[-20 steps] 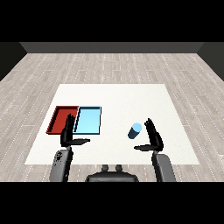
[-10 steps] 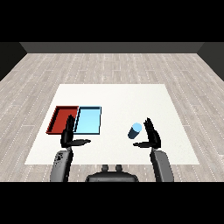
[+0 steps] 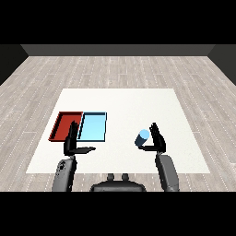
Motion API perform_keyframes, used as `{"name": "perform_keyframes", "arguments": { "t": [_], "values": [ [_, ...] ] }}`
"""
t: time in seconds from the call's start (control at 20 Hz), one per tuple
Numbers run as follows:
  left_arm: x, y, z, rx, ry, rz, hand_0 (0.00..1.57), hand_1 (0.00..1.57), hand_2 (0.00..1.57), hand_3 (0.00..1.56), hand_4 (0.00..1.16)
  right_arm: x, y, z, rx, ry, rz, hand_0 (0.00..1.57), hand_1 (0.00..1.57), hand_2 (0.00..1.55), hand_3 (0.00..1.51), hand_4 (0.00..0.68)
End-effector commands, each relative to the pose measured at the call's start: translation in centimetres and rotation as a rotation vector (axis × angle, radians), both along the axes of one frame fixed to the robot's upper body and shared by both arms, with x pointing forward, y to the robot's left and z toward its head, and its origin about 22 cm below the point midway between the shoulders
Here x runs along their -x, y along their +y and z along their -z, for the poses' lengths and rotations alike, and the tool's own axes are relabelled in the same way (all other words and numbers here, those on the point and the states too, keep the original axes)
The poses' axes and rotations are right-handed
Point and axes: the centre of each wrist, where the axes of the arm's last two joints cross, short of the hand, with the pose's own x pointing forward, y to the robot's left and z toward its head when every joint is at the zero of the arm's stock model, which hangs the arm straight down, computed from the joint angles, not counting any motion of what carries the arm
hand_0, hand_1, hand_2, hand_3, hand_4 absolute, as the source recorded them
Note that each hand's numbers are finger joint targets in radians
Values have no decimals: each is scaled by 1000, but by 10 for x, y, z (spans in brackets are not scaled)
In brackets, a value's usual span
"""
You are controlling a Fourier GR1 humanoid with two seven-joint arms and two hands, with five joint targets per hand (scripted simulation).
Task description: Pick the blue can and put it in the blue box
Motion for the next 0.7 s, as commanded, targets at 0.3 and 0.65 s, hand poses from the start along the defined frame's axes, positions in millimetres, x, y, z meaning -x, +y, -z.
{"name": "perform_keyframes", "arguments": {
  "t": [0.3, 0.65],
  "values": [
    [-19, 8, -3, 10, -17, -6, 0, 0, 0, 0, 0, -5, 8, 40, -68, 71, -10, 0, 0, 0, 0, 0],
    [1, 12, -11, -26, -38, -41, 0, 0, 0, 0, 0, -22, 32, 22, -73, 104, 9, 0, 0, 0, 0, 0]
  ]
}}
